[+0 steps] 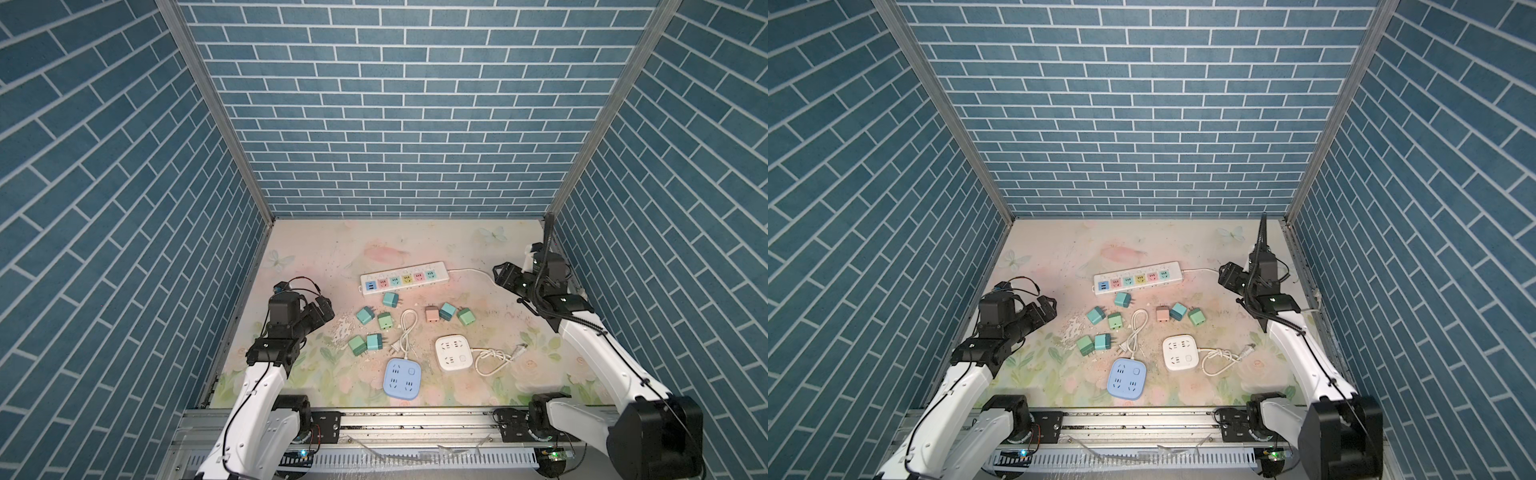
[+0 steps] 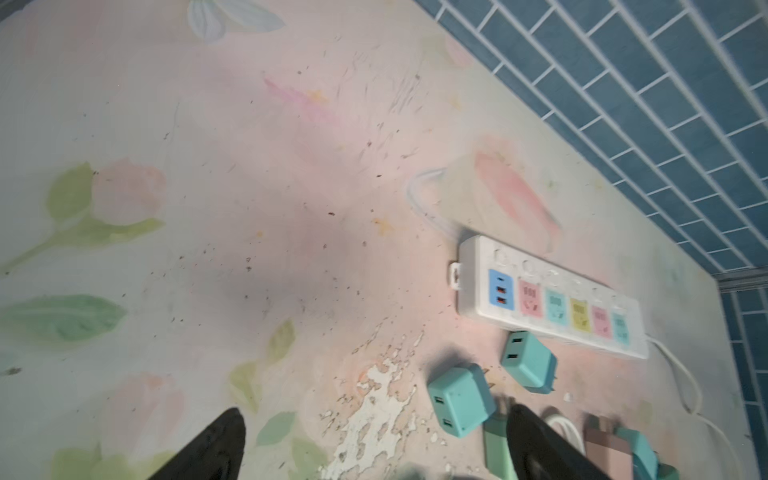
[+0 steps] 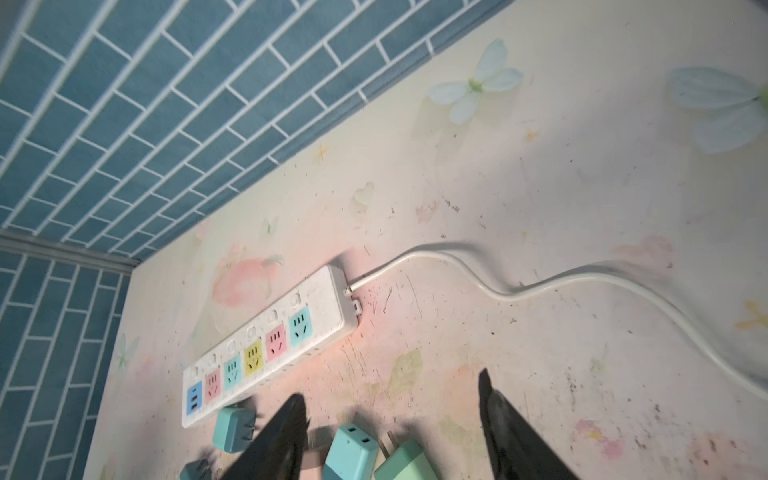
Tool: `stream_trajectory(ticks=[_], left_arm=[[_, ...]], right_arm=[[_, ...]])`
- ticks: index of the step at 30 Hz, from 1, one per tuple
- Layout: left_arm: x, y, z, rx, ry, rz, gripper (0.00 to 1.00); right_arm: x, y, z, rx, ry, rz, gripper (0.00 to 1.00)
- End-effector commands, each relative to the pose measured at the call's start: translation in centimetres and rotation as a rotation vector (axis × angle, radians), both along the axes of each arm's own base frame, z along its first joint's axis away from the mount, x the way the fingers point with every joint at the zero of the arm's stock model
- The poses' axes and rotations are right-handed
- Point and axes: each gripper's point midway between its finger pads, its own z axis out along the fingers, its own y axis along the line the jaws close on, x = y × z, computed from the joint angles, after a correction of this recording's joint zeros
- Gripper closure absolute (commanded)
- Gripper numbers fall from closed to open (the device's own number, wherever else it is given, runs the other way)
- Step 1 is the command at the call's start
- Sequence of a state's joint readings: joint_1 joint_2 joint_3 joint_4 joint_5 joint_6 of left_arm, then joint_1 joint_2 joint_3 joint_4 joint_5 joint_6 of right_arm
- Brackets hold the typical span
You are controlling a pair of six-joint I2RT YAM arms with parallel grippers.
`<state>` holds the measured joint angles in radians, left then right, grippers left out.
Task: Insert the plug
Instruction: 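Raise both arms and swing the grippers toward the white power strip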
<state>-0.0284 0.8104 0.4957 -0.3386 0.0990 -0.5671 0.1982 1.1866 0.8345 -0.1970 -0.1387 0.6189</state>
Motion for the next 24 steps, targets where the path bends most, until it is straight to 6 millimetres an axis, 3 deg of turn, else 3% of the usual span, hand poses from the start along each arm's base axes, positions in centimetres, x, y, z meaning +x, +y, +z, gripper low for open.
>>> stream_trajectory(ticks=[1,3,6,9,16,24], left_arm=[[0.6,1.5,-1.5,0.09,0.026,0.034,0.0],[1.0,1.7,-2.6,0.11,0.045,0.033,0.01],[2.3,-0.1,-3.3,0.052,0.0,-0.05,0.03],[2.8,-0.6,-4.2,0.07,-0.002,-0.066,0.1],[3.9,-2.0,-3.6,0.128,-0.002,-0.124,0.08],[7.5,-5.0,-1.1,0.015,-0.039,-0.203,0.08]], right_arm=[[1.2,1.9,-1.5,-0.021,0.051,0.058,0.34],[2.0,3.0,-2.7,-0.032,0.083,0.085,0.36],[3.0,4.7,-4.1,-0.038,0.112,0.129,0.36],[4.0,6.1,-5.3,-0.038,0.136,0.168,0.36],[6.5,8.3,-6.0,-0.022,0.157,0.227,0.36],[10.7,10.4,-7.6,-0.061,0.225,0.27,0.37]])
